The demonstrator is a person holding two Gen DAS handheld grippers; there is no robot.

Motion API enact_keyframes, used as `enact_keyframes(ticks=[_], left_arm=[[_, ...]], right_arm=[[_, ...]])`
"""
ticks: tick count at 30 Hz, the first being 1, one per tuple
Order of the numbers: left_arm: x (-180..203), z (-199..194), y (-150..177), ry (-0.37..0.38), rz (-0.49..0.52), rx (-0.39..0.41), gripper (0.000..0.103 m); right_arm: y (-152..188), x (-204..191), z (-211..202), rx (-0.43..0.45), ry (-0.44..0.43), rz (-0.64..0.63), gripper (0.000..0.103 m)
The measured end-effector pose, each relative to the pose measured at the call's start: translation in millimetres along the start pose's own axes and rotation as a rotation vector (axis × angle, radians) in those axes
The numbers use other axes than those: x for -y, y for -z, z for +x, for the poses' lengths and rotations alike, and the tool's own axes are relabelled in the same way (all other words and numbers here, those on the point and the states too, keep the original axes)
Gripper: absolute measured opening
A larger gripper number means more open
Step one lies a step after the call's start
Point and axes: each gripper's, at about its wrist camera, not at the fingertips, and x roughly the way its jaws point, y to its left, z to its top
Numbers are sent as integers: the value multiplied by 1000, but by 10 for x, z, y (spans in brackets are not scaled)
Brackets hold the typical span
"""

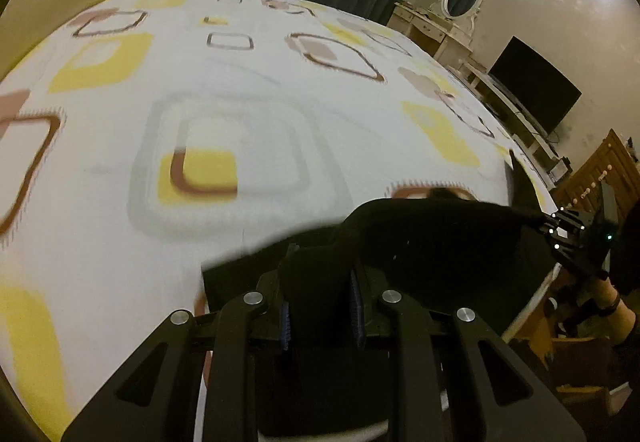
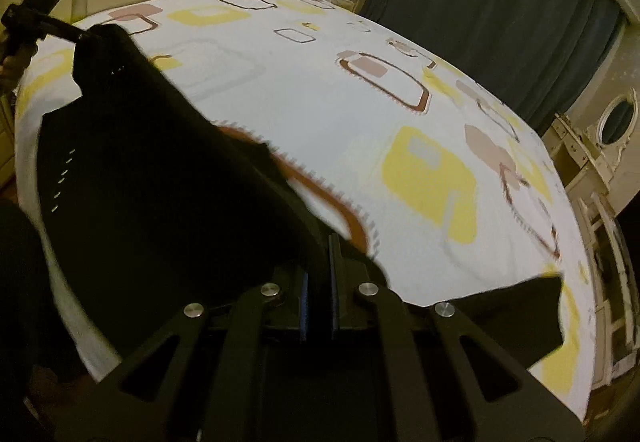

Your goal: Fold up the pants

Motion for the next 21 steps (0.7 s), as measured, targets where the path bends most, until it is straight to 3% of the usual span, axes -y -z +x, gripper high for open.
enact_keyframes(ticks=[7,13,21], left_arm=[[-10,-81,431,4,-36,-27,26],[-19,103,721,-40,-33,-90,29],[-31,34,913,-84,2,-84,36]], right_arm=[[424,-318,-51,-49,-4,-6,8],[716,-502,-21,-101,-13,2,9],[790,-527,-91,-106,-11,18,15]])
